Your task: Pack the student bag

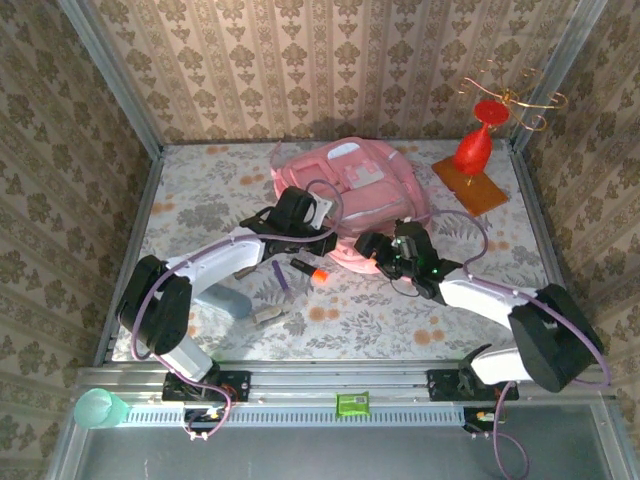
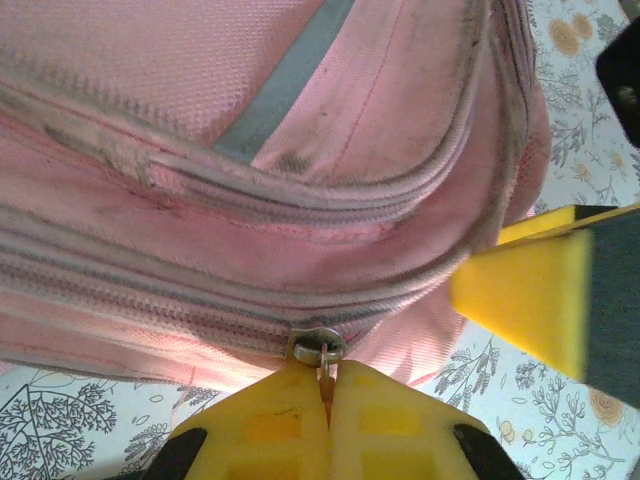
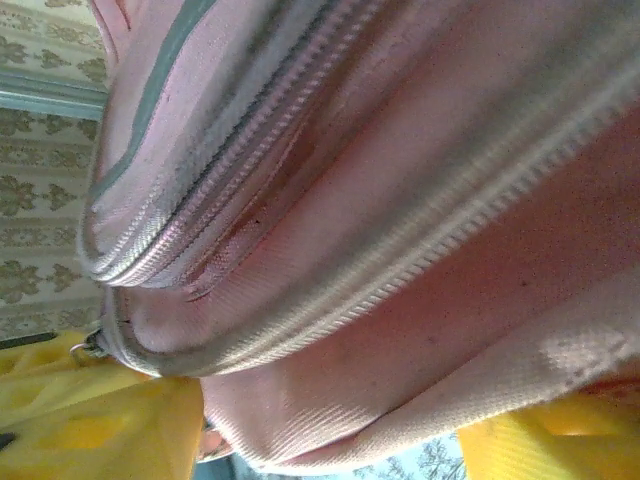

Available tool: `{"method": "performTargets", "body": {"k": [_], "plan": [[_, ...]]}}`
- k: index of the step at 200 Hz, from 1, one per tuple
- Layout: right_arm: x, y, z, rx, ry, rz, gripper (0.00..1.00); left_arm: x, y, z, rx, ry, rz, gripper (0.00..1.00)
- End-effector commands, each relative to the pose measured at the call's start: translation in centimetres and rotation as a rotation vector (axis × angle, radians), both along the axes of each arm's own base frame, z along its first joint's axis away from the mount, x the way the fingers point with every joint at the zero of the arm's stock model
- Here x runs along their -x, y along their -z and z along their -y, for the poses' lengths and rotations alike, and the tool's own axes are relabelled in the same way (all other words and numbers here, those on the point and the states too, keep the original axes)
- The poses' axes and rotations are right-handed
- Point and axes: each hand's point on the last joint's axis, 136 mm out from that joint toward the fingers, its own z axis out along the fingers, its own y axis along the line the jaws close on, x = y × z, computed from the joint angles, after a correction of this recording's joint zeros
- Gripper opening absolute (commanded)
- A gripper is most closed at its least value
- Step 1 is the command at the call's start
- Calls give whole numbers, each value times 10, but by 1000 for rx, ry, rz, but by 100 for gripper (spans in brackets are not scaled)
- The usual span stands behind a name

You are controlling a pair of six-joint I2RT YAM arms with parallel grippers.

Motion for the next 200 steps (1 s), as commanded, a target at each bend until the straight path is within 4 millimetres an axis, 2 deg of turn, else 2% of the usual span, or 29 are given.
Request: {"method": "performTargets", "body": {"k": [1, 29, 40, 50, 59, 63, 76, 97, 124, 141, 149, 166, 182, 200], "plan": [[-21, 0, 8, -32, 138, 32, 52, 8, -35, 18, 106, 62, 46, 0], [-22, 14, 27, 14, 203, 26, 20, 8, -33, 15, 89, 62, 62, 0], [-21, 16, 37, 29, 225, 25, 8, 4, -31, 9, 58, 48, 83, 0], [-19, 17, 48, 41, 244, 20, 0, -1, -28, 0, 18, 34, 105, 0], [-18, 21, 59, 59, 256, 11, 0, -7, -24, -10, -30, 16, 122, 0], [-18, 12, 64, 52, 262, 31, 0, -11, -22, -17, -55, 2, 132, 0], [-14, 9, 78, 72, 276, 37, 0, -26, -14, -37, -130, -45, 157, 0], [-8, 4, 90, 100, 278, 47, 0, -53, -3, -65, -180, -115, 140, 0], [-7, -1, 87, 95, 249, 65, 0, -74, 10, -82, -230, -162, 131, 0], [-9, -2, 76, 82, 198, 75, 0, -78, 11, -82, -241, -168, 137, 0], [-11, -2, 68, 81, 168, 78, 0, -79, 9, -80, -232, -167, 139, 7], [-11, 1, 50, 93, 104, 81, 0, -76, 0, -76, -210, -155, 162, 34], [-11, 3, 36, 90, 69, 95, 0, -71, -14, -71, -187, -136, 221, 45], [-10, 1, 22, 82, 27, 114, 0, -61, -33, -55, -133, -82, 290, 57]]}}
